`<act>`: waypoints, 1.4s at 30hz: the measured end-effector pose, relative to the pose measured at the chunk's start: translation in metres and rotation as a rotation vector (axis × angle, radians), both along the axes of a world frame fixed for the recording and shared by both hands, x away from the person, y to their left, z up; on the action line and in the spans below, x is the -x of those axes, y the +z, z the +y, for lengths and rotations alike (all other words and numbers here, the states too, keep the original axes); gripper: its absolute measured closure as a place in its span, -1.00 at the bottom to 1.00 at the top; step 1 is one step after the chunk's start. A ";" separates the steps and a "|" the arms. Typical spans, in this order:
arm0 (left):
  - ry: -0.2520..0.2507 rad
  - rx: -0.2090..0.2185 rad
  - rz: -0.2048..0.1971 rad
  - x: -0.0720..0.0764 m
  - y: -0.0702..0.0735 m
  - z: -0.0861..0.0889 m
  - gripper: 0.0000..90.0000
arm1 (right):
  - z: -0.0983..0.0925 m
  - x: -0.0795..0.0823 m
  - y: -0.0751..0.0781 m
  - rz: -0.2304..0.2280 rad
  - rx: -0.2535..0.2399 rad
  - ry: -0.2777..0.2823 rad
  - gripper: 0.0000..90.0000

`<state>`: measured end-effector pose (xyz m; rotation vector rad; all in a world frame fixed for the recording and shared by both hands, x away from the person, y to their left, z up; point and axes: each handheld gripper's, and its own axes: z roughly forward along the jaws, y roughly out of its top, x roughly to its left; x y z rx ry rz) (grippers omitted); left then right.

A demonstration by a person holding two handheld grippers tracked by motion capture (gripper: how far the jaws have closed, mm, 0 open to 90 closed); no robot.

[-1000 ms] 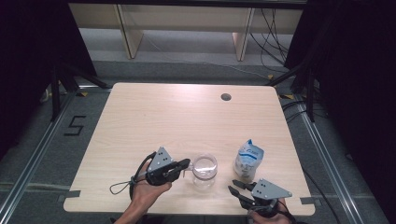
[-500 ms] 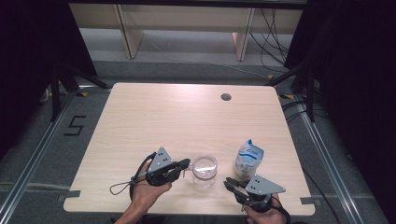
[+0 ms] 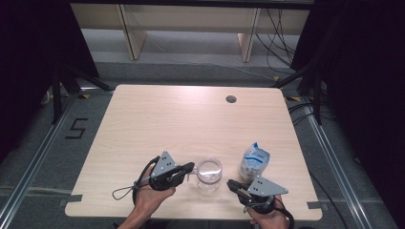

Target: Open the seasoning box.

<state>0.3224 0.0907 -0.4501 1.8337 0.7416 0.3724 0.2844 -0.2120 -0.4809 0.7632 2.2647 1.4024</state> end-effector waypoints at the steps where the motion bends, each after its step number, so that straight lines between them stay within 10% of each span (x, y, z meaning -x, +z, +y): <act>1: 0.000 -0.001 -0.001 0.000 0.000 0.000 0.98 | 0.000 0.000 0.000 0.009 0.002 -0.001 0.88; 42: -0.003 -0.010 -0.006 0.003 -0.001 -0.002 0.98 | 0.011 -0.014 0.010 -0.050 -0.021 -0.006 0.91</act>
